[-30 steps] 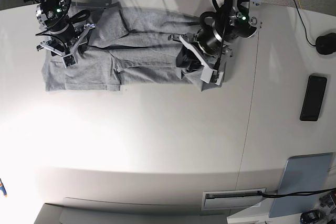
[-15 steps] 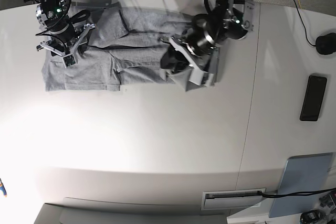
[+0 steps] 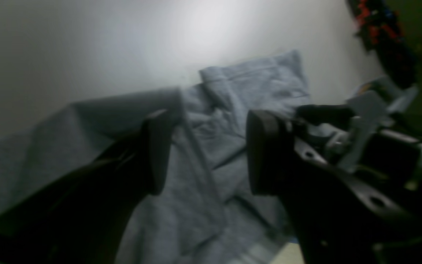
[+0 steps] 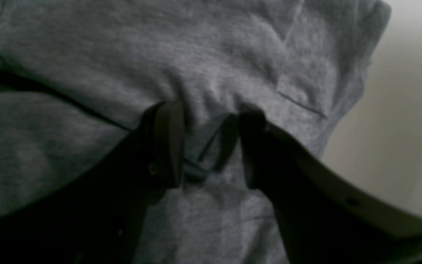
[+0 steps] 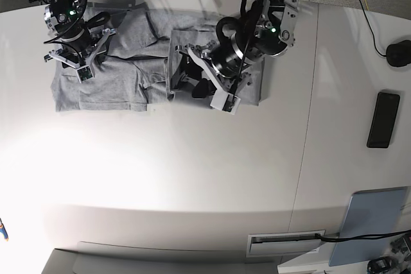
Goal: Fold the T-shirt properly
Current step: 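Lift the strip end with the left gripper and fold it toward the middle, then move the right gripper to the strip's other end and grasp it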
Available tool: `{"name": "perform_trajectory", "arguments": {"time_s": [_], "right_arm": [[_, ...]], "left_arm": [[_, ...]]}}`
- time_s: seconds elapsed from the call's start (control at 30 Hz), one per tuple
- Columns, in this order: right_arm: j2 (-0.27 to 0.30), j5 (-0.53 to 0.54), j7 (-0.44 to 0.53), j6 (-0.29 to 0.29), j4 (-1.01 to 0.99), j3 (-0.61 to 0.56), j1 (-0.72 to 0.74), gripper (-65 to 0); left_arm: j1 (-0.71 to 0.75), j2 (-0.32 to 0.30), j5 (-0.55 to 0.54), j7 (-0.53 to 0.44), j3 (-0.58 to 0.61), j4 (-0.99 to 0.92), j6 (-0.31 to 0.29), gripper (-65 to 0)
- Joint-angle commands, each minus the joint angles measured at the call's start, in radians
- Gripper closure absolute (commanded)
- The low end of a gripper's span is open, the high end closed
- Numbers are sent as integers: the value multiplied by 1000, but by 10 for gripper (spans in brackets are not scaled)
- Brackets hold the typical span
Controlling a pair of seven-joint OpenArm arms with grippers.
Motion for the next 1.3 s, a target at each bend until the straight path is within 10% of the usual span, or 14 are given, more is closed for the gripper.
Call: {"name": "perform_trajectory", "arguments": {"time_s": [0.0, 0.23, 0.57, 0.77, 1.27], "right_arm": [[14, -8, 14, -7, 14, 9, 3, -249], [14, 142, -40, 9, 14, 114, 2, -249], [14, 468, -251, 273, 13, 523, -5, -264], [13, 459, -301, 288, 12, 543, -6, -424], [14, 778, -441, 365, -430, 543, 214, -426]], "left_arm": [[-17, 5, 4, -12, 0, 17, -23, -335], [-30, -59, 135, 7, 0, 17, -84, -335], [-31, -135, 159, -56, 1, 17, -127, -335], [-30, -111, 149, -60, 1, 17, -137, -335], [-30, -111, 149, -50, 1, 17, -137, -335]]}}
